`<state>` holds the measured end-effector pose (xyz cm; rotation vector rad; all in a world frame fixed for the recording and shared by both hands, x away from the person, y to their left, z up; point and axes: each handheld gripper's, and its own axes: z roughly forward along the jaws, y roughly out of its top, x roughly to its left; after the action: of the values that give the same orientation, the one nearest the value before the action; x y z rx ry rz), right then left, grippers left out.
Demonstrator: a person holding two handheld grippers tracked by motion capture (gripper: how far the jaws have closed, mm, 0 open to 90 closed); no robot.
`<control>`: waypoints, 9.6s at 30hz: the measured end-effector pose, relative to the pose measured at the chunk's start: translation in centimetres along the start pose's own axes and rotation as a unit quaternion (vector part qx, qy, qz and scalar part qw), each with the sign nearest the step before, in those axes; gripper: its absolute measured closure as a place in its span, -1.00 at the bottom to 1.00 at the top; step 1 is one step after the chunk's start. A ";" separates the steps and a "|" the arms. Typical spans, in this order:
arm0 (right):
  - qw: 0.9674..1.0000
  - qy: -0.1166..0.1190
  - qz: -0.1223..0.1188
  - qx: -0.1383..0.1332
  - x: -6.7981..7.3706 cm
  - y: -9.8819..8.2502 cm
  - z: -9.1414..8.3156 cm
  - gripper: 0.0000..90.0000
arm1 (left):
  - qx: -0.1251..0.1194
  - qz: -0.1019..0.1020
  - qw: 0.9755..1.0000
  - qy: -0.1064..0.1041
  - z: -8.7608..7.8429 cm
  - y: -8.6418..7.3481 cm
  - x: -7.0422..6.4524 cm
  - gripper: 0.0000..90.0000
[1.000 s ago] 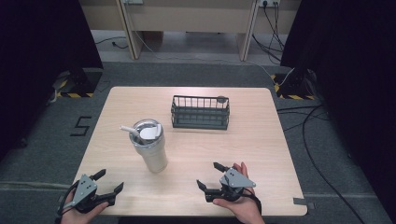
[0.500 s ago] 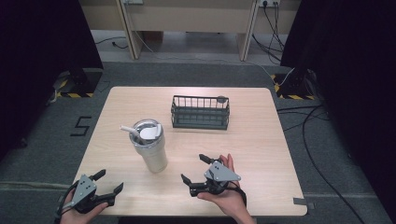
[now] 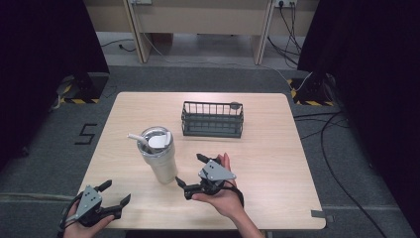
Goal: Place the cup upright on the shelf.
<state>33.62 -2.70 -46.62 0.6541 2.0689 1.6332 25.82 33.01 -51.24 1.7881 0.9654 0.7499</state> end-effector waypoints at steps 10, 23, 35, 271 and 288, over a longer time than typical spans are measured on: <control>1.000 0.001 0.004 0.004 0.0 0.0 2.4 -0.94 | 0.000 0.000 1.000 -0.001 0.0 0.0 0.0 -0.66; 1.000 0.003 0.020 0.012 1.1 -0.3 5.6 -0.88 | -0.005 0.001 1.000 -0.002 -0.2 0.1 0.0 -0.66; 1.000 0.003 0.028 0.003 1.5 -0.6 6.9 -0.98 | -0.004 0.002 1.000 -0.003 -0.1 0.1 0.0 -0.66; 0.957 -0.270 0.102 0.015 -20.5 6.0 8.8 -0.79 | -0.005 -0.005 1.000 -0.013 0.0 0.0 0.0 -0.66; 0.960 -0.265 0.090 0.017 -20.4 5.0 9.1 -0.80 | -0.004 -0.003 1.000 -0.014 0.0 0.0 -0.1 -0.66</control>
<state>55.82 -6.87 -42.93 1.1749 1.6841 1.3207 25.77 32.91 -51.22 1.7837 0.9461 0.7223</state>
